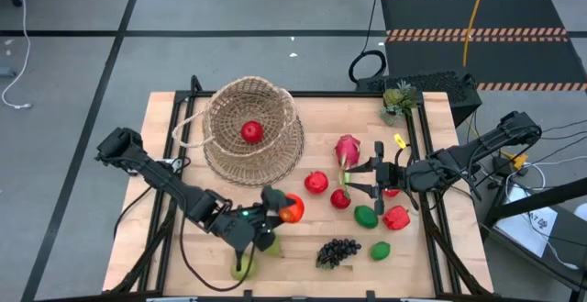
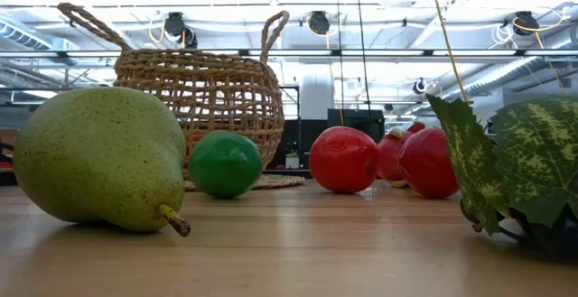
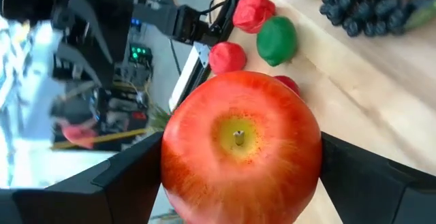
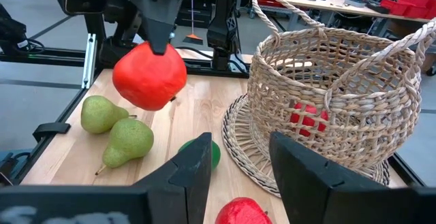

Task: Build produce basket
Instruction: Put the apple into the basket

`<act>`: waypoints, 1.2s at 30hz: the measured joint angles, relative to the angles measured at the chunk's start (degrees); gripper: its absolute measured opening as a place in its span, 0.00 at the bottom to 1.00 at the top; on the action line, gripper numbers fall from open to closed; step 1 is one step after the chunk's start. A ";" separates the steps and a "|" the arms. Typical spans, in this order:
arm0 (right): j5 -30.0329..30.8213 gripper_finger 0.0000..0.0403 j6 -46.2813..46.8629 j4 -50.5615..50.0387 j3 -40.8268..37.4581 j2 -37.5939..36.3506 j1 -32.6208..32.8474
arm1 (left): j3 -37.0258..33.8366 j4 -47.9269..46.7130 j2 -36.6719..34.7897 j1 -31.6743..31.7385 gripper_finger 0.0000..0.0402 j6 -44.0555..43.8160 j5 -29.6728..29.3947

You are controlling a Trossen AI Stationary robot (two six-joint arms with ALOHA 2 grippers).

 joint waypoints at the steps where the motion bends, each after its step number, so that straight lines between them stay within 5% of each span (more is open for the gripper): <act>1: 0.00 0.36 0.00 0.00 -0.01 0.00 0.00 | 0.00 0.00 0.00 0.14 0.87 -2.25 0.02; 36: 0.00 0.36 -0.42 0.02 0.01 0.00 -0.02 | -0.04 7.43 0.02 10.91 0.87 -67.93 4.53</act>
